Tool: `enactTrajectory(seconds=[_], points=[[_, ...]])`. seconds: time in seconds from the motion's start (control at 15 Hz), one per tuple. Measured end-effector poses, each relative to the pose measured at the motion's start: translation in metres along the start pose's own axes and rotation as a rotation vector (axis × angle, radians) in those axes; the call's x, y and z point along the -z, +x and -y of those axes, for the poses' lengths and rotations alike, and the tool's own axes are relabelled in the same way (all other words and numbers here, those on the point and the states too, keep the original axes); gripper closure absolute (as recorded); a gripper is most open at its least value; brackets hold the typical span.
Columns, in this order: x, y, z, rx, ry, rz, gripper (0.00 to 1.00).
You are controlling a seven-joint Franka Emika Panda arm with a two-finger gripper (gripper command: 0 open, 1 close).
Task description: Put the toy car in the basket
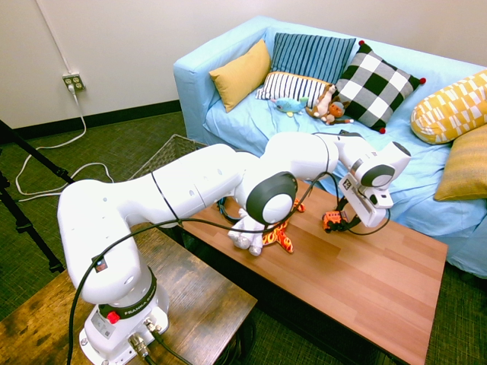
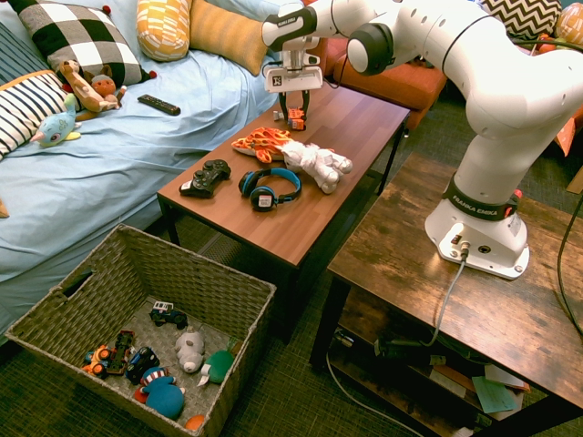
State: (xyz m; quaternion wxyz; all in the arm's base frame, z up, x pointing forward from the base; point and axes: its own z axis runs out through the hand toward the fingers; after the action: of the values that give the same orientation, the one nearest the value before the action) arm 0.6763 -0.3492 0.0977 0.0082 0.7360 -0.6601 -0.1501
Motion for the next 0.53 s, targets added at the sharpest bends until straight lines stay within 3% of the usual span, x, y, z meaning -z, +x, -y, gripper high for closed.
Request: enactTrajectory(seconds=[0.2,0.53], points=[[0.017,-0.004,0.004,0.052,0.032,-0.009,1.0],[0.105,-0.033,0.015,0.17,0.164,-0.088,1.0]])
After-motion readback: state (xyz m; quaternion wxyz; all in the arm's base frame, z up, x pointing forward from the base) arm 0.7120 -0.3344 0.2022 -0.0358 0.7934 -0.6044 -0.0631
